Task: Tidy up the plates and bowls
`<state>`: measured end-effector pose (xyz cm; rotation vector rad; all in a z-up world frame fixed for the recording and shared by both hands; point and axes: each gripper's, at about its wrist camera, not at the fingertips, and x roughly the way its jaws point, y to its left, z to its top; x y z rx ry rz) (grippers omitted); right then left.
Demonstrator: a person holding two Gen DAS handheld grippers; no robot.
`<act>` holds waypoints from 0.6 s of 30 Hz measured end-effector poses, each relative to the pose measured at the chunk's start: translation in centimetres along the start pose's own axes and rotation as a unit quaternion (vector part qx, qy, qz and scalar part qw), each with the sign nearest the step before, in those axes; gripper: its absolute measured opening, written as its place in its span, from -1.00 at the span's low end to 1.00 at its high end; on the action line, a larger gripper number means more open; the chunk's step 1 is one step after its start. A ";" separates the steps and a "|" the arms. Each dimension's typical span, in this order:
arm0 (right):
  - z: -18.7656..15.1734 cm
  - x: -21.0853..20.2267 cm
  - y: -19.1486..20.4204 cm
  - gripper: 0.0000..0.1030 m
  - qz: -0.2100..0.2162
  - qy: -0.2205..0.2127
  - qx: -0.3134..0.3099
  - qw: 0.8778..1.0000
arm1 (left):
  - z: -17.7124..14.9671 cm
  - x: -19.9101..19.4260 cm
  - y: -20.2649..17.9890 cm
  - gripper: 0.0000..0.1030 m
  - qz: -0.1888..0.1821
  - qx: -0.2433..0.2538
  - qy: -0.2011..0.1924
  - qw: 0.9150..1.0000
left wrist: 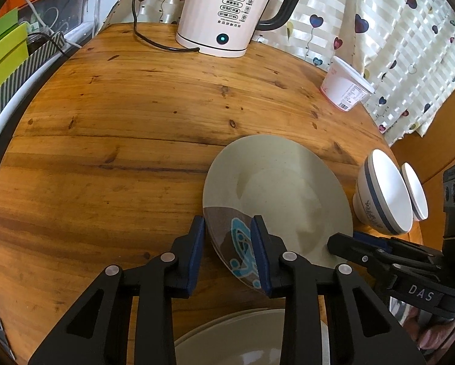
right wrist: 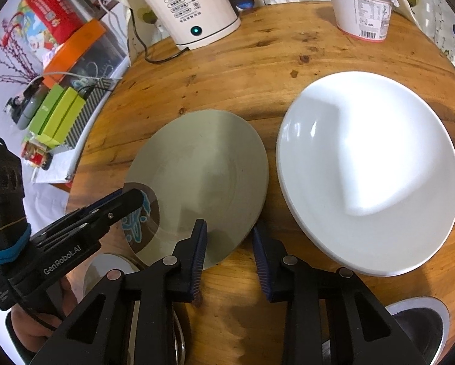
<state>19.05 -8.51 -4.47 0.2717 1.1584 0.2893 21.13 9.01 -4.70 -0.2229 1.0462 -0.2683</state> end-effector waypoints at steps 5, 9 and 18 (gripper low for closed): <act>0.1 -0.2 0.3 -0.43 0.002 -0.007 -0.007 1.000 | -0.2 -0.3 0.1 -0.38 0.003 -0.001 -0.004 1.000; 0.1 -0.2 0.4 -0.43 0.001 -0.010 -0.013 1.000 | -0.3 -0.4 0.3 -0.38 0.004 -0.003 -0.006 1.000; 0.1 -0.3 0.9 -0.43 0.001 -0.017 -0.023 1.000 | -0.8 -1.1 0.3 -0.38 0.011 -0.001 -0.016 1.000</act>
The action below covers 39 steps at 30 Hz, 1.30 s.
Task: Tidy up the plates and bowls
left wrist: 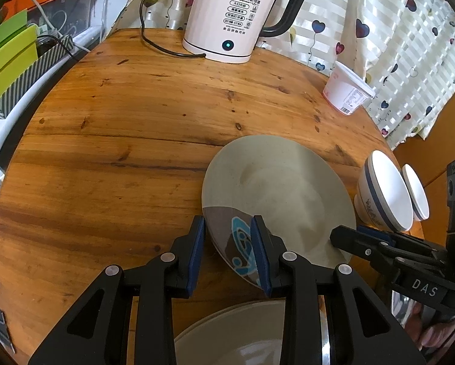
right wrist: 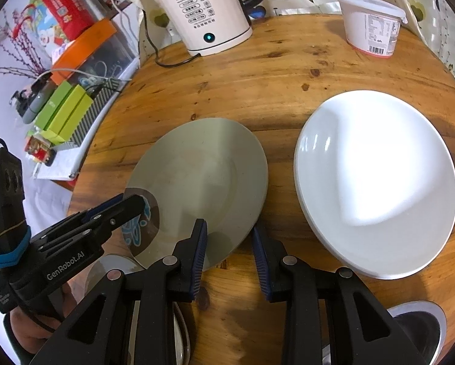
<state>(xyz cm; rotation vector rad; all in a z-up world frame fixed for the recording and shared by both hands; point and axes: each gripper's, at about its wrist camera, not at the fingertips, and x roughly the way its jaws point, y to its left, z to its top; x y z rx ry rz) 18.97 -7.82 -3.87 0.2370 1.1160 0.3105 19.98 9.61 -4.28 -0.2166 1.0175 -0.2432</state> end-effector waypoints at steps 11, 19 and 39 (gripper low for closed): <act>0.1 -0.8 0.6 -0.43 0.008 -0.013 -0.012 1.000 | -0.1 -1.4 -0.2 -0.38 0.006 0.003 -0.015 1.000; -0.1 -2.0 1.1 -0.43 0.013 -0.024 -0.022 0.999 | -0.5 -3.1 -0.4 -0.38 0.009 0.000 -0.029 1.000; -3.6 -4.7 3.3 -0.43 0.036 -0.029 -0.057 0.997 | -5.1 -8.0 -0.6 -0.38 0.029 -0.027 -0.061 0.997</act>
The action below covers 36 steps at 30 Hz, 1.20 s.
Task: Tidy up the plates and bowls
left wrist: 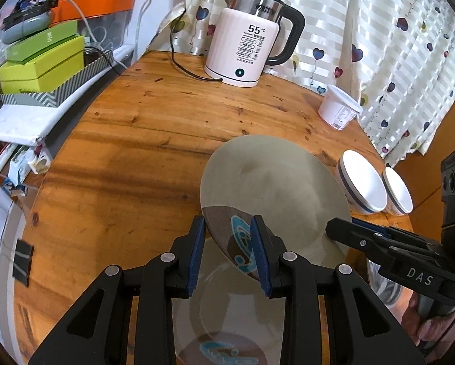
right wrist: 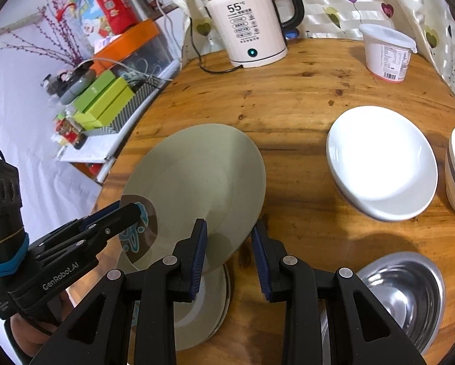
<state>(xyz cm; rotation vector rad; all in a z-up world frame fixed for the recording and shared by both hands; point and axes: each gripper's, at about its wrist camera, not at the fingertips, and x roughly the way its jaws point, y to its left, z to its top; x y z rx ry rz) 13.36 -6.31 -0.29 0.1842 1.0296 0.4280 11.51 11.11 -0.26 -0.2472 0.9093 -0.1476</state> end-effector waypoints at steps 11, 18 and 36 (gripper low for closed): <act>-2.4 -0.4 1.2 -0.43 0.005 0.008 -0.022 1.000 | -3.3 -1.6 0.4 -0.38 0.017 -0.014 -0.002 1.000; -3.6 -0.5 2.0 -0.43 0.011 0.010 -0.035 0.999 | -4.9 -2.6 0.6 -0.38 0.029 -0.022 -0.009 0.999; -5.9 -0.3 2.8 -0.42 0.022 0.024 -0.054 0.998 | -8.0 -4.0 0.9 -0.38 0.041 -0.042 -0.008 0.998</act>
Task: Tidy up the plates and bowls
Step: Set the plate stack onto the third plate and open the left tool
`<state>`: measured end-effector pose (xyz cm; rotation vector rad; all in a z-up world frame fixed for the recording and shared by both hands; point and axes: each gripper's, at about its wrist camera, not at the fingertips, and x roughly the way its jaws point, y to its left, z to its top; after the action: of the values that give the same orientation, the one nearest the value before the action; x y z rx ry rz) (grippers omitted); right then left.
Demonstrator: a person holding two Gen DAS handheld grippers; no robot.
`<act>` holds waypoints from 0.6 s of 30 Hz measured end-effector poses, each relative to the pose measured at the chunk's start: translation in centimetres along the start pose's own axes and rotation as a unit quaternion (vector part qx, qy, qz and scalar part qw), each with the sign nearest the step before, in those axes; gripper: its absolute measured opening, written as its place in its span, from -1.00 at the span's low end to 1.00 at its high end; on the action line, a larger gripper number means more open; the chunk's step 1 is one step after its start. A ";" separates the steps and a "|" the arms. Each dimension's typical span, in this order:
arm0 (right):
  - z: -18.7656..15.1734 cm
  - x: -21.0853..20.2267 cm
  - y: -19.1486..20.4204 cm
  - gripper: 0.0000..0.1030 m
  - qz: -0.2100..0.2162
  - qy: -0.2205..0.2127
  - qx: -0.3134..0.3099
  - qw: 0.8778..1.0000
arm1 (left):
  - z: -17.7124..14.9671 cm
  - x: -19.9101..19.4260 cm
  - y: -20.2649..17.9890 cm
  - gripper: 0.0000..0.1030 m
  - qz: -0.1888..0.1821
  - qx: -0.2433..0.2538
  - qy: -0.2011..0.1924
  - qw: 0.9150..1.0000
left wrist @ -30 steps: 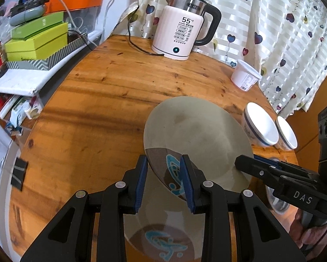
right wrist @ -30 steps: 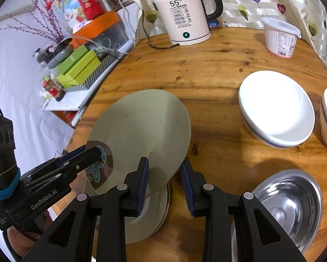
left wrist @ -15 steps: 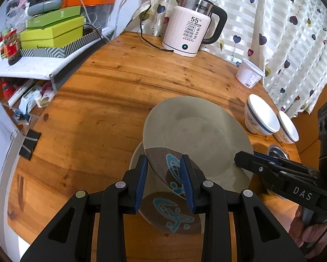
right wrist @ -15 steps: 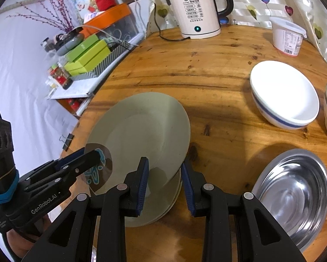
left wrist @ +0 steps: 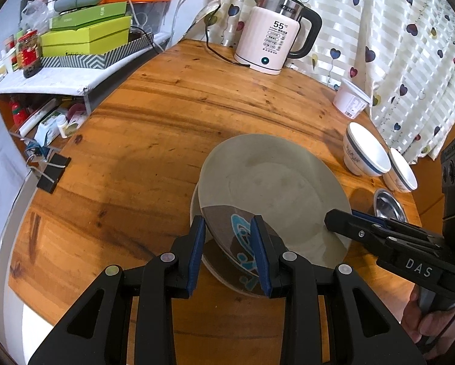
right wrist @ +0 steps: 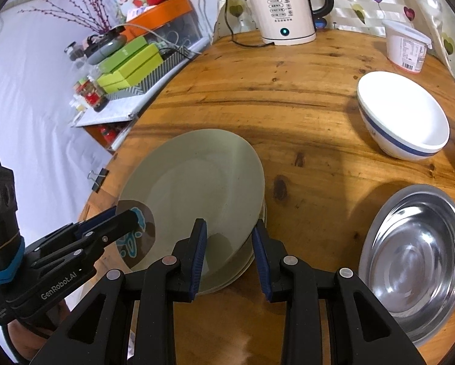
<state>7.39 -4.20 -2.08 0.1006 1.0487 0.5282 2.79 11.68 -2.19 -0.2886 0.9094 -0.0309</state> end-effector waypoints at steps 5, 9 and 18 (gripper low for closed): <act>-0.3 0.1 0.1 -0.42 -0.001 0.002 -0.006 1.000 | -0.5 -0.1 0.1 -0.38 0.002 -0.003 0.000 1.000; -0.5 0.3 0.1 -0.41 -0.001 0.006 -0.009 1.000 | -0.8 0.1 0.2 -0.38 0.005 -0.004 0.002 1.000; -0.7 0.8 0.5 -0.39 -0.009 0.009 -0.023 1.000 | -1.1 0.5 0.4 -0.38 0.006 -0.010 0.006 1.000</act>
<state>6.96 -3.53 -2.89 0.0463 1.0540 0.5382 2.17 11.77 -3.30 -0.3022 0.9231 -0.0133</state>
